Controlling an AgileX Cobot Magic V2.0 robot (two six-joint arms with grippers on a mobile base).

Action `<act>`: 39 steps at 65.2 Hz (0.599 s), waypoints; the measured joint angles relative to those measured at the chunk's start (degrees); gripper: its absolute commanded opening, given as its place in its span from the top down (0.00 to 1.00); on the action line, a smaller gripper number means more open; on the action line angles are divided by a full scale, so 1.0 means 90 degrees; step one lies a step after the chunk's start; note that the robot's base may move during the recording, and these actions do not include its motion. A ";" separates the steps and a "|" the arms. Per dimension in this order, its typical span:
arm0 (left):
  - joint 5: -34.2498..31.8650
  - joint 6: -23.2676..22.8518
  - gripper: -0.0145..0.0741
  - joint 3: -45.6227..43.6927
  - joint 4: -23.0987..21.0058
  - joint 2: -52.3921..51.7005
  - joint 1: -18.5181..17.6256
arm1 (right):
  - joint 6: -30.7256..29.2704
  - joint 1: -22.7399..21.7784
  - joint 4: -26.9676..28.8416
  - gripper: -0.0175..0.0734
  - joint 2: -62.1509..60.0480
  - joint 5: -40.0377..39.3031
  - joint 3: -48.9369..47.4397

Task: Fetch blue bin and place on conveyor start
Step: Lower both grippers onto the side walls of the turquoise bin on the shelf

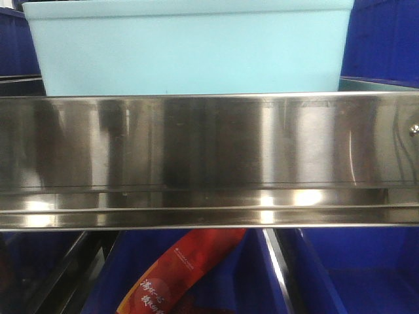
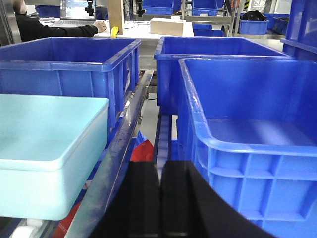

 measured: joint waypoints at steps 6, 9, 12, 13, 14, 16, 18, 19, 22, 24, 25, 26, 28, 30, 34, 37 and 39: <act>0.0205 0.0061 0.96 -0.0376 -0.0029 0.0522 0.0000 | 0.0000 0.0000 0.0080 0.99 0.0304 0.0235 -0.0192; 0.0301 0.0173 0.96 -0.0619 -0.0100 0.0865 -0.0020 | -0.0072 0.0000 0.0174 0.99 0.0575 0.0326 -0.0327; 0.0320 0.0288 0.96 -0.0863 -0.0209 0.1226 -0.0103 | -0.0195 0.0000 0.0339 0.99 0.0901 0.0357 -0.0437; 0.0332 0.0318 0.96 -0.0933 -0.0272 0.1327 -0.0133 | -0.0237 0.0000 0.0401 0.99 0.0997 0.0357 -0.0491; 0.0332 0.0345 0.96 -0.1003 -0.0312 0.1428 -0.0170 | -0.0281 0.0016 0.0463 0.99 0.1097 0.0371 -0.0525; 0.0342 0.0374 0.96 -0.1141 -0.0386 0.1632 -0.0253 | -0.0355 0.0047 0.0579 0.99 0.1301 0.0371 -0.0593; 0.0342 0.0390 0.96 -0.1317 -0.0436 0.1887 -0.0383 | -0.0433 0.0113 0.0712 0.99 0.1558 0.0371 -0.0676; 0.0346 0.0414 0.96 -0.1385 -0.0448 0.1988 -0.0440 | -0.0457 0.0166 0.0756 0.99 0.1710 0.0371 -0.0710; 0.0346 0.0428 0.96 -0.1594 -0.0448 0.2289 -0.0630 | -0.0501 0.0292 0.0841 0.99 0.2015 0.0371 -0.0837; 0.0346 0.0439 0.96 -0.1765 -0.0435 0.2544 -0.0799 | -0.0518 0.0380 0.0871 0.99 0.2217 0.0371 -0.0917; 0.0346 0.0439 0.96 -0.1833 -0.0421 0.2649 -0.0868 | -0.0527 0.0424 0.0885 0.99 0.2318 0.0371 -0.0959; 0.0346 0.0439 0.96 -0.1935 -0.0405 0.2807 -0.0969 | -0.0527 0.0489 0.0898 0.98 0.2479 0.0371 -0.1003; 0.0356 0.0439 0.96 -0.2072 -0.0342 0.3021 -0.1101 | -0.0544 0.0596 0.0911 0.98 0.2747 0.0356 -0.1116; 0.0370 0.0364 0.96 -0.2250 -0.0263 0.3290 -0.1258 | -0.0559 0.0680 0.0926 0.98 0.2958 0.0329 -0.1215; 0.0424 0.0148 0.96 -0.2561 -0.0034 0.3723 -0.1484 | -0.0570 0.0836 0.0936 0.98 0.3377 0.0237 -0.1472; 0.0461 -0.0191 0.96 -0.2854 0.0214 0.4100 -0.1663 | -0.0570 0.0949 0.0936 0.97 0.3738 0.0166 -0.1659; 0.0515 -0.0463 0.96 -0.3038 0.0486 0.4319 -0.1756 | -0.0551 0.1015 0.0936 0.96 0.3992 0.0096 -0.1827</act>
